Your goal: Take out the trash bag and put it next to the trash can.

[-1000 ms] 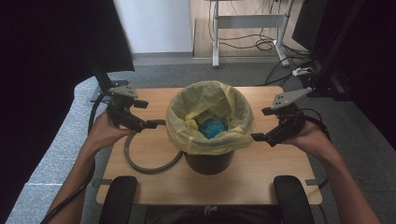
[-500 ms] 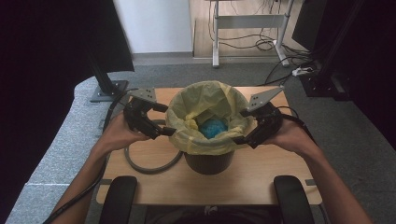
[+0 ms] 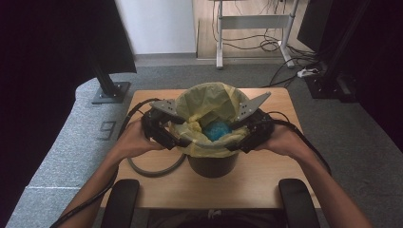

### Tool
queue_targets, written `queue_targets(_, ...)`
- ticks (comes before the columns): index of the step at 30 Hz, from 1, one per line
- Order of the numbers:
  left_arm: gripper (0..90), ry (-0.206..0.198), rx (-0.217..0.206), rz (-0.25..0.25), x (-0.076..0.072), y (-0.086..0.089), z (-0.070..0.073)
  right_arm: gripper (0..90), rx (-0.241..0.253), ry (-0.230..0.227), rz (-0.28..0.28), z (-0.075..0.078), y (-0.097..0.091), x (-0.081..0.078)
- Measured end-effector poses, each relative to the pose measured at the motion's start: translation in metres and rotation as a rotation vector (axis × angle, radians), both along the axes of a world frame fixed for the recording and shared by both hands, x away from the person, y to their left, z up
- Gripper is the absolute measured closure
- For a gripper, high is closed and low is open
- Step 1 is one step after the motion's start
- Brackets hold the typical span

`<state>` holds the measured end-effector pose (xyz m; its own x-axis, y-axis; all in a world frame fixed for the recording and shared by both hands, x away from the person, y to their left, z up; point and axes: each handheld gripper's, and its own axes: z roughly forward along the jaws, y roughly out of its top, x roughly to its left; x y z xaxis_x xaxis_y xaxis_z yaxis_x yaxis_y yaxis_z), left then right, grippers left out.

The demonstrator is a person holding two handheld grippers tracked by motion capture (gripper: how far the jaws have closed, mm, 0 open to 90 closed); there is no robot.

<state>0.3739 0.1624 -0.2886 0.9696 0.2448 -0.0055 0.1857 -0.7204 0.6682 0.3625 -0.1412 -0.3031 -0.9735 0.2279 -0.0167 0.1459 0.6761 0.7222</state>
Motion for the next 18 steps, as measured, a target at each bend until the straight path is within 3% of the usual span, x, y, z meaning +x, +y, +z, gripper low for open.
queue_targets(3,27.6,0.008,-0.025,-0.006,0.001,0.005,0.002,46.1,0.009,0.004,0.033,0.003,-0.001,-0.004)
queue_targets(8,49.9,0.034,-0.065,-0.013,0.003,0.012,0.007,65.7,0.054,-0.009,0.031,0.011,-0.006,-0.009)
queue_targets(10,57.7,0.043,-0.072,-0.015,0.004,0.013,0.007,68.5,0.069,0.001,0.032,0.013,-0.007,-0.008)
queue_targets(11,67.0,0.081,-0.11,-0.026,0.006,0.017,0.008,75.8,0.088,0.024,0.034,0.017,-0.009,-0.007)
queue_targets(13,82.1,0.067,-0.114,-0.006,0.006,0.019,0.009,83.5,0.096,0.037,0.037,0.02,-0.009,-0.005)
queue_targets(16,85.5,0.063,-0.11,0.021,0.008,0.021,0.01,86.5,0.092,0.044,0.026,0.022,-0.008,-0.001)
queue_targets(18,80.3,0.071,-0.131,0.029,0.01,0.021,0.012,87.6,0.096,0.048,0.016,0.024,-0.007,0.003)
